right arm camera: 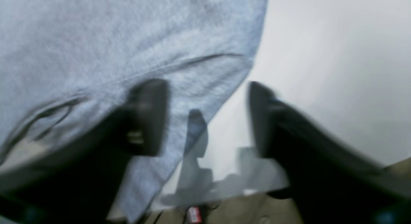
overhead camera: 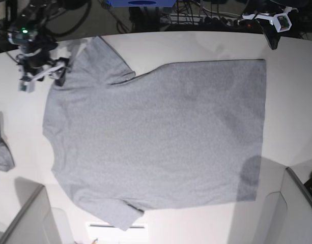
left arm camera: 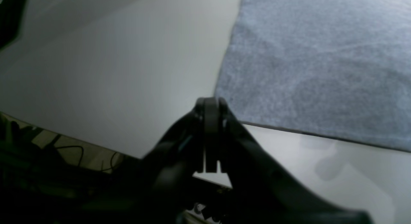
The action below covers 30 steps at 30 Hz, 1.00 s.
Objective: Fold the T-shirt properly
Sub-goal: 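Lower both grippers to the shirt's shoulder corners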
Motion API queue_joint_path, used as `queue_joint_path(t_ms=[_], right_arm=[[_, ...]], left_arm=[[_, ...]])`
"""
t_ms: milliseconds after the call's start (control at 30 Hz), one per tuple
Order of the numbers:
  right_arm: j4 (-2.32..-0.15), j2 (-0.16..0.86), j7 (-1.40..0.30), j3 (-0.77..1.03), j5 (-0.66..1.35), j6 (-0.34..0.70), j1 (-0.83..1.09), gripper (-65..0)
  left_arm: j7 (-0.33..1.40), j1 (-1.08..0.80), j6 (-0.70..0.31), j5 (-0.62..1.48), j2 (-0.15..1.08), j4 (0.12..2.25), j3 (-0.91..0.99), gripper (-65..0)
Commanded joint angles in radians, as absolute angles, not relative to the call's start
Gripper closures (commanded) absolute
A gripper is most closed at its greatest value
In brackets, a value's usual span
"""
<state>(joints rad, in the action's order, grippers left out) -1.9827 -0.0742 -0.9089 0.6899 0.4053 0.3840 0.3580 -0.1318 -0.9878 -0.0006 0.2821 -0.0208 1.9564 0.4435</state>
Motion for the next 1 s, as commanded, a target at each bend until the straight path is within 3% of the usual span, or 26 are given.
queue_joint_path(t_ms=[0, 133, 200, 300, 433, 867, 967], right_arm=[[-1.991, -0.067, -0.944, 0.73, 0.446, 0.397, 0.343, -44.7], [-1.986, -0.068, -1.075, 0.831, 0.526, 0.398, 0.285, -36.2], [-1.951, -0.067, -1.086, 0.835, 0.526, 0.398, 0.262, -35.3], [-1.894, -0.067, -1.092, 0.834, 0.526, 0.397, 0.234, -35.3], [-1.808, -0.067, -1.092, 0.832, 0.526, 0.397, 0.202, -35.3], [-1.632, -0.067, -1.093, 0.831, 0.526, 0.395, 0.209, -35.0], [-1.641, -0.071, -1.087, 0.756, 0.527, 0.397, 0.255, -35.0]], left_arm=[[-0.159, -1.001, 0.005, 0.289, -0.019, 1.971, 0.455, 0.0], [-0.159, -0.99, 0.005, 0.415, 0.019, 1.971, 0.455, -36.4], [-0.159, -0.99, 0.005, 0.527, 0.081, 1.969, 0.449, -42.8], [-0.159, -0.99, -0.001, 0.723, 0.171, 1.962, 0.446, -41.6], [-0.159, -0.99, -0.093, 0.9, 0.265, 1.937, 0.452, -41.0], [-0.156, -0.929, -0.105, 0.825, 0.274, 1.845, 0.444, -39.3], [-0.104, -0.917, -0.107, 0.825, 0.272, 1.834, 0.453, -39.2]])
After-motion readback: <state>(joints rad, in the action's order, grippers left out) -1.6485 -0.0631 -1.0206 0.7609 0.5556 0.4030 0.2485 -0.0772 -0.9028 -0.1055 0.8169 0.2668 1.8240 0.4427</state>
